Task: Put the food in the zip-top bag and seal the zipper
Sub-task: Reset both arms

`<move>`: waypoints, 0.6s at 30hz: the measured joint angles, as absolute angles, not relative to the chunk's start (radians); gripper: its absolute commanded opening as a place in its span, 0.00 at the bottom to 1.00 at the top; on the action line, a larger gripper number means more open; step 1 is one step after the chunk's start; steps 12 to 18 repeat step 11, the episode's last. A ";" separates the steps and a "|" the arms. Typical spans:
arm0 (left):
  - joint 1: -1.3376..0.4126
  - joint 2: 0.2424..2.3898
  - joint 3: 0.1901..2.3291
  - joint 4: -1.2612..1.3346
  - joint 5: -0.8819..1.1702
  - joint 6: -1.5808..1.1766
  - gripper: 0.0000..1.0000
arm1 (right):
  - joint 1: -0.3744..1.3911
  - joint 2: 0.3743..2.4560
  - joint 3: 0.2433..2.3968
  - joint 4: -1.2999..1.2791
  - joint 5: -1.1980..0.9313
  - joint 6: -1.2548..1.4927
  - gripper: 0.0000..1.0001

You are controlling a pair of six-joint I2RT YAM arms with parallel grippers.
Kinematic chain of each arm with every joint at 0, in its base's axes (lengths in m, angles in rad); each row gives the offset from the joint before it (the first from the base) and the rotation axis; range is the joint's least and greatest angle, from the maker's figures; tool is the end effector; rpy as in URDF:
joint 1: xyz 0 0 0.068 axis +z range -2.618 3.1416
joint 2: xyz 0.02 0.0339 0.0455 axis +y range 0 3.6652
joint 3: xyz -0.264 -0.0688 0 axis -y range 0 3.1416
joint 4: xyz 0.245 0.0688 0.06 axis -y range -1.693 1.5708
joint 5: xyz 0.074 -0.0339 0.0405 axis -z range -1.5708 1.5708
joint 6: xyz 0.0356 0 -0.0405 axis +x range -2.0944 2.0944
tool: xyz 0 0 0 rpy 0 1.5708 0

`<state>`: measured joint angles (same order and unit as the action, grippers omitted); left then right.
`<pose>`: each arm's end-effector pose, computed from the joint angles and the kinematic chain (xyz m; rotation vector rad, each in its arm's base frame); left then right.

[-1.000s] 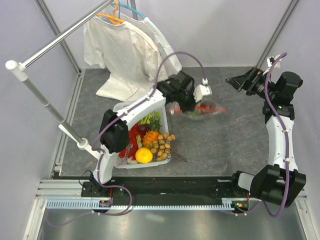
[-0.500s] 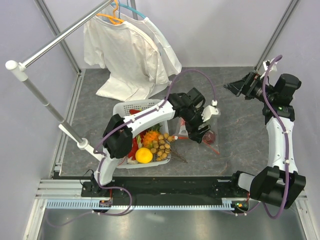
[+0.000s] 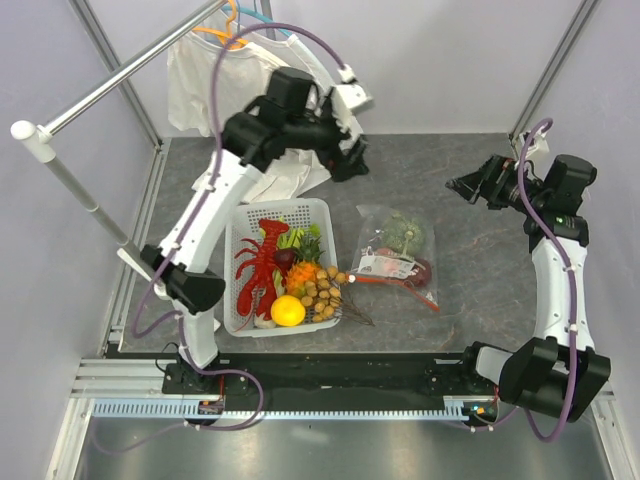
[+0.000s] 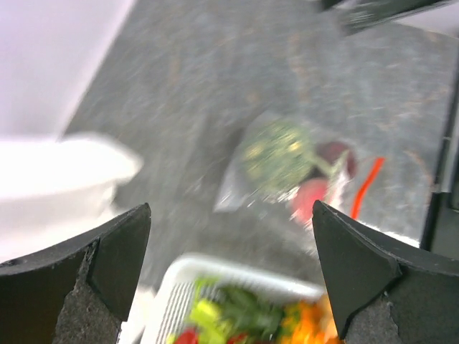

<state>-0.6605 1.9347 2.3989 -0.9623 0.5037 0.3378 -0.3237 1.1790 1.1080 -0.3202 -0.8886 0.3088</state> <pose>0.3042 -0.2581 0.4733 1.2594 1.6535 -0.7180 0.2524 -0.0555 0.3632 0.0149 1.9005 0.8530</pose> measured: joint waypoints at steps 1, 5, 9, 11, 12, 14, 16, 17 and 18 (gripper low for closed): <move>-0.623 1.911 2.382 -0.970 0.500 0.336 1.00 | -0.324 1.174 1.101 -0.332 -0.881 0.295 0.98; -0.486 1.818 2.248 -0.978 0.493 0.314 1.00 | -0.323 1.153 1.067 -0.387 -0.853 0.241 0.98; -0.398 1.678 1.969 -0.971 0.464 0.295 1.00 | -0.297 1.144 1.032 -0.433 -0.808 0.188 0.98; -0.394 1.629 1.874 -0.968 0.445 0.289 1.00 | -0.260 1.141 1.014 -0.451 -0.783 0.171 0.98; -0.394 1.629 1.874 -0.968 0.445 0.289 1.00 | -0.260 1.141 1.014 -0.451 -0.783 0.171 0.98; -0.394 1.629 1.874 -0.968 0.445 0.289 1.00 | -0.260 1.141 1.014 -0.451 -0.783 0.171 0.98; -0.394 1.629 1.874 -0.968 0.445 0.289 1.00 | -0.260 1.141 1.014 -0.451 -0.783 0.171 0.98; -0.394 1.629 1.874 -0.968 0.445 0.289 1.00 | -0.260 1.141 1.014 -0.451 -0.783 0.171 0.98; -0.394 1.629 1.874 -0.968 0.445 0.289 1.00 | -0.260 1.141 1.014 -0.451 -0.783 0.171 0.98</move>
